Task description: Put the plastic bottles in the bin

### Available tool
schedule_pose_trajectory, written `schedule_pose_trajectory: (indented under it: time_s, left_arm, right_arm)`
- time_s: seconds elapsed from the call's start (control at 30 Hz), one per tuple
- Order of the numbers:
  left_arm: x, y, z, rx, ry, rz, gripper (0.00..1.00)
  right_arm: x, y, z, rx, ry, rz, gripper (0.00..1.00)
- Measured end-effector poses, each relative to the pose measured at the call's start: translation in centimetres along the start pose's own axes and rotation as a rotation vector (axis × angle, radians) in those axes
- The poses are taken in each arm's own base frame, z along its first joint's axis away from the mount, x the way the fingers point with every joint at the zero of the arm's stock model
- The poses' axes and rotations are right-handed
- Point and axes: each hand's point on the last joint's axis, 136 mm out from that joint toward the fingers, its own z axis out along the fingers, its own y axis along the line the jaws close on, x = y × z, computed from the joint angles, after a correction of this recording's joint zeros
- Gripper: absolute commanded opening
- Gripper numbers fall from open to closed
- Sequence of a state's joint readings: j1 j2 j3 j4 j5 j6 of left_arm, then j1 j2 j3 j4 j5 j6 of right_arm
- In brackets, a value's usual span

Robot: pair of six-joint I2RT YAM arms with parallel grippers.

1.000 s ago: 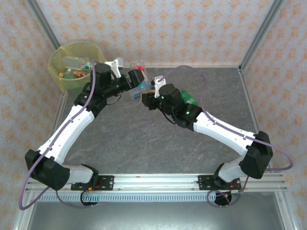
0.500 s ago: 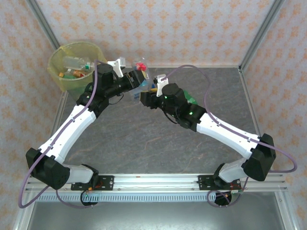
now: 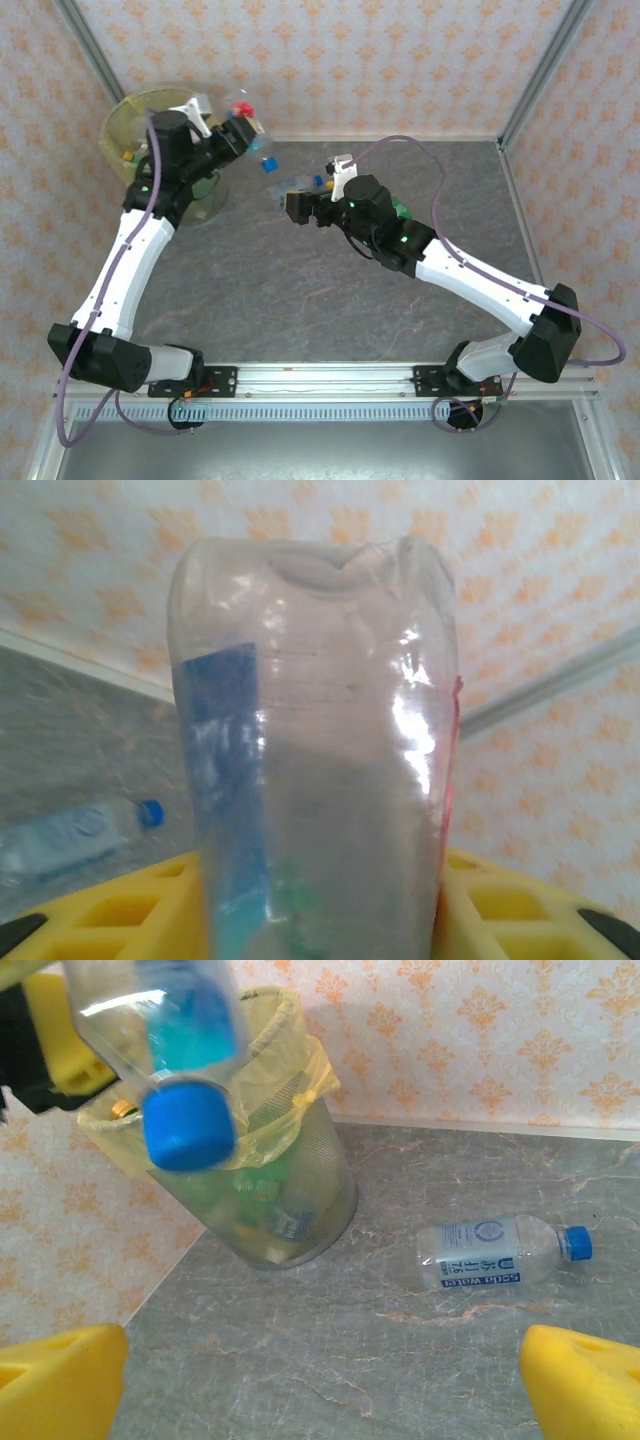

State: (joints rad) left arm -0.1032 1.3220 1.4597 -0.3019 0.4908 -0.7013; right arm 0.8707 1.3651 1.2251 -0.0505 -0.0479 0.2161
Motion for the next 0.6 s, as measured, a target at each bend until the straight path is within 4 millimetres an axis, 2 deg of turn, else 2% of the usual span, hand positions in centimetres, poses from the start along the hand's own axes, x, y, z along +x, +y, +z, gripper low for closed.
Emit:
schedule_pose_trajectory:
  time_s: [0.1,0.2,0.4,0.6]
  left_arm:
    - [-3.6,2.4,-1.7,-0.068,-0.082,-0.022,0.48]
    - [-6.3,4.6,-3.3,-0.128,-0.148,-0.044,0.48]
    - [-10.2,7.4,-4.9,-0.204,-0.231,-0.078,0.48]
    - [-13.0,11.6,-4.8,-0.301,-0.290,-0.130,0.48]
  right_arm:
    - [0.0,-0.1,0.0,0.006,-0.001,0.000,1.00]
    - [0.1,-0.2,0.0,0.008,0.000,0.000,1.00]
    - [0.0,-0.4,0.0,0.018,-0.005,0.000,1.00]
    - [-0.1,-0.6,0.0,0.035,-0.012,0.000,1.00]
